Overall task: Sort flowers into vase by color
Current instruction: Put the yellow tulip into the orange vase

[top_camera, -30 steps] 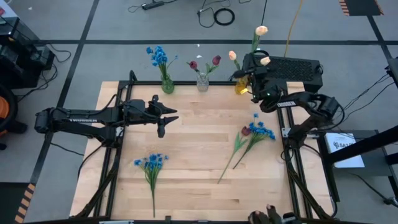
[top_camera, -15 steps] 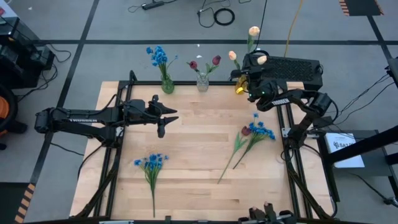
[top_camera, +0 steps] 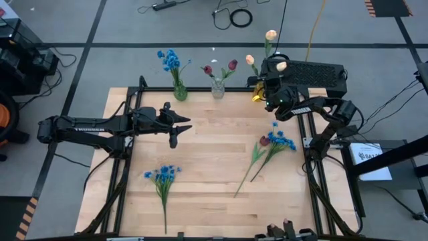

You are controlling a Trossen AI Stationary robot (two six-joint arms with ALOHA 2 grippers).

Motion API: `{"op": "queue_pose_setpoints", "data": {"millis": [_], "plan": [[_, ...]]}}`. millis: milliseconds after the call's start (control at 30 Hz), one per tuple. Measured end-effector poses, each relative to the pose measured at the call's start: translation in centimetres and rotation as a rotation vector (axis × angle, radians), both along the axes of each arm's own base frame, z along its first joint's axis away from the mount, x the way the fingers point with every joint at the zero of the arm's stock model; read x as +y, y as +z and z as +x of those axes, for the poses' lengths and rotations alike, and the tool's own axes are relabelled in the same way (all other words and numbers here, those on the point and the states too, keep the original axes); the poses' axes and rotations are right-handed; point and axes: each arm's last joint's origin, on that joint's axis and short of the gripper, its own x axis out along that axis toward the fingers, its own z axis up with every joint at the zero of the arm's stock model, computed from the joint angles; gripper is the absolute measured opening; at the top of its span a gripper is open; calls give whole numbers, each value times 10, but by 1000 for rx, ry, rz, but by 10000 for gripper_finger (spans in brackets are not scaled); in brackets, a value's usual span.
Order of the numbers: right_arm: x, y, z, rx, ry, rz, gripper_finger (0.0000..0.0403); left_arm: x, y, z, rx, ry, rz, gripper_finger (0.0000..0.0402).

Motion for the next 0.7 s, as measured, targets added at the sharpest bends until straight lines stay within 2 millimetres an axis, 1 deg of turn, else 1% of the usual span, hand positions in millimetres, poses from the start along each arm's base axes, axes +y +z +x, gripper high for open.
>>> {"op": "queue_pose_setpoints", "data": {"millis": [233, 500, 700], "plan": [[0, -2, 1, 4, 9, 12, 0, 0, 0, 0, 0, 0, 0, 140], [-3, -11, 4, 27, 29, 87, 0, 0, 0, 0, 0, 0, 0, 140], [-3, -12, 4, 34, 28, 97, 0, 0, 0, 0, -1, 0, -2, 140]]}}
